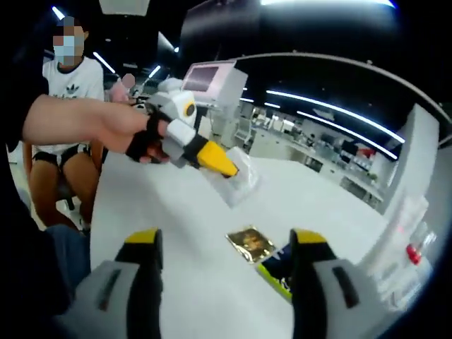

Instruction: Arrange the skincare products in the storage area until every visible bottle or jar stands upright without overlapping.

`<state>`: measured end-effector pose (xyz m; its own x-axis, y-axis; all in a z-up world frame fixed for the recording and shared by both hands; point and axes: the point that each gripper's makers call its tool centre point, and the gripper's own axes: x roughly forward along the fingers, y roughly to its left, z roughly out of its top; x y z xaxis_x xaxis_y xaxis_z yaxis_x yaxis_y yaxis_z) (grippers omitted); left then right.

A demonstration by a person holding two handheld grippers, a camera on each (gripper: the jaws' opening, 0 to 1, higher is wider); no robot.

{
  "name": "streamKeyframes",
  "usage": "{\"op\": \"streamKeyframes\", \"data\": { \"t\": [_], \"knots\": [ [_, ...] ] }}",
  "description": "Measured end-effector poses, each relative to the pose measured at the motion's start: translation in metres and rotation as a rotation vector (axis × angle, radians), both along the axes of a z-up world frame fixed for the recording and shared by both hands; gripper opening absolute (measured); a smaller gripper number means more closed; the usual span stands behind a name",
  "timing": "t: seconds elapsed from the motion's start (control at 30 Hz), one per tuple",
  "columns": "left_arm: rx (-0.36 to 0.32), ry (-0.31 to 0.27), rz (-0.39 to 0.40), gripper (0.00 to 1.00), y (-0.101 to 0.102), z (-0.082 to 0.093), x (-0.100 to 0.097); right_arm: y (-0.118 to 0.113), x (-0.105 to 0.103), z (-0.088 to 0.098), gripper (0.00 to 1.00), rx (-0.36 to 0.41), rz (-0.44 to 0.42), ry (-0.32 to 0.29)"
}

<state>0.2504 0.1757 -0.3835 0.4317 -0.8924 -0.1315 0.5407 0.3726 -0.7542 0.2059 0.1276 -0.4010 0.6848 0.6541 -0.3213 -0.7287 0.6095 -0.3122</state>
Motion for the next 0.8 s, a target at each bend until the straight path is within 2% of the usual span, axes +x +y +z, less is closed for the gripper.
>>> {"op": "streamKeyframes", "data": {
  "t": [0.2,0.37,0.5,0.63,0.8],
  "knots": [
    [0.000,0.029,0.001,0.00,-0.007,-0.003,0.002,-0.006,0.001,-0.003,0.83,0.031,-0.016,0.019],
    [-0.013,0.050,0.002,0.00,-0.012,-0.004,0.003,-0.011,0.003,0.000,0.89,0.060,-0.030,0.012],
    [-0.022,0.074,0.005,0.00,-0.015,-0.004,0.007,-0.012,0.002,0.004,1.00,0.137,-0.039,0.023],
    [-0.017,0.109,0.005,0.00,-0.019,-0.007,0.014,-0.016,0.000,-0.005,1.00,0.159,-0.054,0.064],
    [0.007,0.148,-0.014,0.00,-0.026,-0.013,0.025,-0.022,-0.003,-0.013,1.00,0.159,-0.071,0.084]
  ]
}}
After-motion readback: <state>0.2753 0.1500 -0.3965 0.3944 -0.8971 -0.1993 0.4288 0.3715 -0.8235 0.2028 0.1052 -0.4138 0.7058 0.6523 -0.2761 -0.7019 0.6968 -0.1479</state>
